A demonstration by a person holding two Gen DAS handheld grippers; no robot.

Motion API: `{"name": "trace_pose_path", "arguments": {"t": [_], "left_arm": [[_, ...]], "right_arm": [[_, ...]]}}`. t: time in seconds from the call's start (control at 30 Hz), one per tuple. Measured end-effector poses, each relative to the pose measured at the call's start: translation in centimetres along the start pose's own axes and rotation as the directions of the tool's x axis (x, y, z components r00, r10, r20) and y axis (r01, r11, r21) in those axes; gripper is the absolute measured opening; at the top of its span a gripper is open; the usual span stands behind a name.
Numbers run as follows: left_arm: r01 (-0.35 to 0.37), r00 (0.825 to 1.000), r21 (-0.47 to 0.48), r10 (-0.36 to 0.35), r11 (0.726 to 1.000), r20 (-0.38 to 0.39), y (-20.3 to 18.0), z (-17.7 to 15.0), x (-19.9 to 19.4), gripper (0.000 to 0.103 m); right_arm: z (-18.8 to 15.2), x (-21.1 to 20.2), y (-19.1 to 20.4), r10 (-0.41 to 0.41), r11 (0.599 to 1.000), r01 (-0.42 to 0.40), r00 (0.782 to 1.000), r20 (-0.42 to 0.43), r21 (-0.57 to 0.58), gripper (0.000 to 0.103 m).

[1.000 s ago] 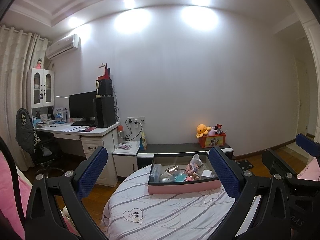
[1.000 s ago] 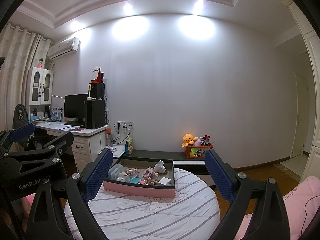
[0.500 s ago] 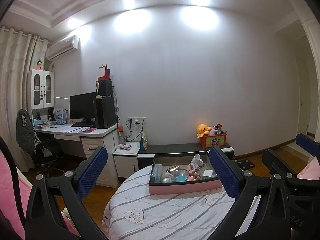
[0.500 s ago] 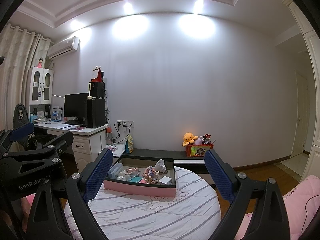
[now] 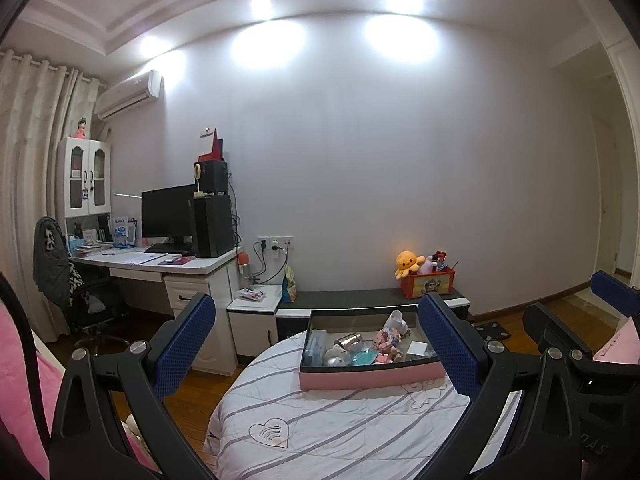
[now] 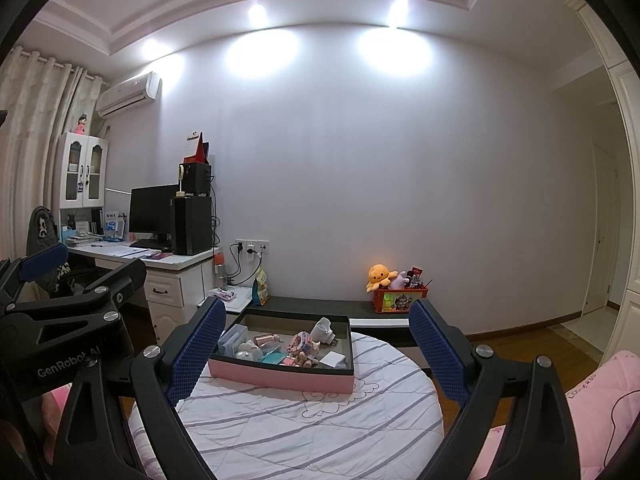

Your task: Organize rigid objects

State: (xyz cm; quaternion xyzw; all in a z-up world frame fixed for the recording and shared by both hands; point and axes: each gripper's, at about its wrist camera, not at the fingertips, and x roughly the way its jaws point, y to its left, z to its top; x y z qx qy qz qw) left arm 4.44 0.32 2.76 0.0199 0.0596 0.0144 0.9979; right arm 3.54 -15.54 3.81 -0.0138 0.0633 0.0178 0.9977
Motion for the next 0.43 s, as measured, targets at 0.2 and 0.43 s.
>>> {"name": "trace_pose_path", "arguments": {"t": [0.2,0.43], "left_arm": [[0.0,1.0,0.0,0.0,1.0,0.0,0.0,0.0,0.0,0.103],[0.001,1.0,-0.003,-0.001,1.0,-0.003,-0.07,-0.12,0.19,0.103]], "right_arm": [[0.03,0.11,-0.03,0.0,1.0,0.0,1.0,-0.001,0.0,0.094],[0.02,0.1,-0.02,-0.001,1.0,0.001,1.0,-0.001,-0.001,0.094]]}}
